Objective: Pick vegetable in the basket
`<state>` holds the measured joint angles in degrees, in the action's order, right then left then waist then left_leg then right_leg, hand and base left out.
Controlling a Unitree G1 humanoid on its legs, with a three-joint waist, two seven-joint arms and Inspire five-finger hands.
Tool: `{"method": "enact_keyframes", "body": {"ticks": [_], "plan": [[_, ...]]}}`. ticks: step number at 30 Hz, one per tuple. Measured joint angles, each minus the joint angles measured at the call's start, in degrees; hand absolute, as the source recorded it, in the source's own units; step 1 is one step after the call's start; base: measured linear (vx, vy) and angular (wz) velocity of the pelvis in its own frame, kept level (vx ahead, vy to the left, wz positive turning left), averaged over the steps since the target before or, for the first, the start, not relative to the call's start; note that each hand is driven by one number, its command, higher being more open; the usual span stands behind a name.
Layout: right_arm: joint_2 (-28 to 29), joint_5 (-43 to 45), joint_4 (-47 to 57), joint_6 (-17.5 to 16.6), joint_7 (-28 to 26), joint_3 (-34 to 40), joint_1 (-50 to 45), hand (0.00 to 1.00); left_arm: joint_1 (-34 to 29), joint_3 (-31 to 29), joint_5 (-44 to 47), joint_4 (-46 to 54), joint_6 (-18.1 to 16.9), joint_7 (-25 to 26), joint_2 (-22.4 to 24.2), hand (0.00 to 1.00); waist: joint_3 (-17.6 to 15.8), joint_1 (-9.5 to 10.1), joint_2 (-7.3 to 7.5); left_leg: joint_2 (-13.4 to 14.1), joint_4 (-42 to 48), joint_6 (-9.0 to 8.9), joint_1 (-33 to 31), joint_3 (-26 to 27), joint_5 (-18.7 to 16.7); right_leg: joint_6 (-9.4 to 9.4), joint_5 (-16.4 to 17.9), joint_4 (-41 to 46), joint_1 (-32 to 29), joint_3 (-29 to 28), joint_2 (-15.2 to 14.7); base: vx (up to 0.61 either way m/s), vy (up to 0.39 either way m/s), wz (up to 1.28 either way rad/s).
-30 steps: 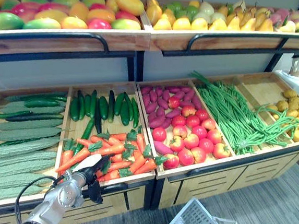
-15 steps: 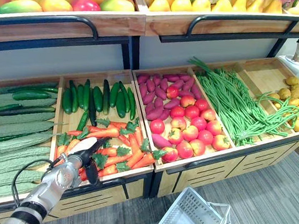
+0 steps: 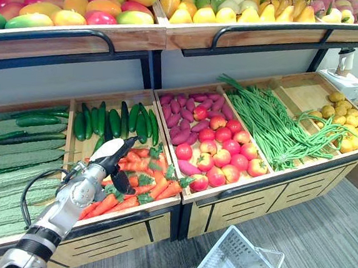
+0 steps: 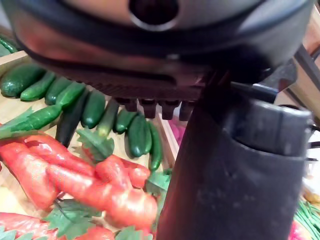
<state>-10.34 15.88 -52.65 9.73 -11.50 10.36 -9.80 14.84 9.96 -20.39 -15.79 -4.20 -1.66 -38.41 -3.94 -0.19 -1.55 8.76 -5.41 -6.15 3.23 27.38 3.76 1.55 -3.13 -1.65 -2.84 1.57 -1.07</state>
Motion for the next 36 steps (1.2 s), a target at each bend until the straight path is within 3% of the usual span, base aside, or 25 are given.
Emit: {"method": "enact_keyframes", "body": {"ticks": [10,15,21,32,36], "plan": [[-0.3,-0.5,0.0,0.1,-0.1,-0.2,0.0,0.00,0.5,0.0,0.0,-2.3,1.8,-0.5,0.0,1.00,0.4,-0.21,-0.43,0.5,0.3,-0.04,-0.1,0.2,0.0,-0.19,-0.1,0.2,-0.2,-0.1,0.2,-0.02,-0.003,0.00],[-0.3,0.1,0.9,0.0,-0.6,-0.3,0.5,0.00,5.7,0.0,0.0,-8.0,3.1,0.2,0.0,1.00,-0.2,0.00,0.54,0.7,0.3,0.14,-4.0,0.3,0.9,-0.42,-1.2,0.6,-4.4,-0.4,0.3,-0.11,-0.014,-0.02],[0.0,0.7,4.6,0.0,-1.1,-1.8,3.2,0.00,18.3,0.2,0.2,-14.6,3.8,0.9,0.0,1.00,-6.1,-0.20,3.23,0.7,0.3,0.77,-7.5,1.7,2.3,-0.46,-3.5,0.5,-8.6,-2.1,0.6,-0.10,-0.004,-0.12],[-1.4,5.9,11.8,-1.6,-1.2,-4.8,6.9,0.00,35.1,0.3,3.1,-24.2,4.6,5.7,-0.1,1.00,-16.0,-0.52,4.73,1.3,2.6,1.02,-14.4,3.5,2.4,-0.18,-5.8,0.4,-15.4,-4.2,0.8,-0.04,0.033,-0.11],[-1.7,6.9,13.2,-1.5,-1.3,-4.9,7.3,0.00,36.7,-0.3,3.9,-25.4,4.2,5.7,-0.3,1.00,-16.3,-0.26,4.86,1.4,2.4,1.10,-15.6,3.5,2.4,0.05,-6.1,0.3,-16.7,-4.3,0.8,0.00,0.042,0.00]]}}
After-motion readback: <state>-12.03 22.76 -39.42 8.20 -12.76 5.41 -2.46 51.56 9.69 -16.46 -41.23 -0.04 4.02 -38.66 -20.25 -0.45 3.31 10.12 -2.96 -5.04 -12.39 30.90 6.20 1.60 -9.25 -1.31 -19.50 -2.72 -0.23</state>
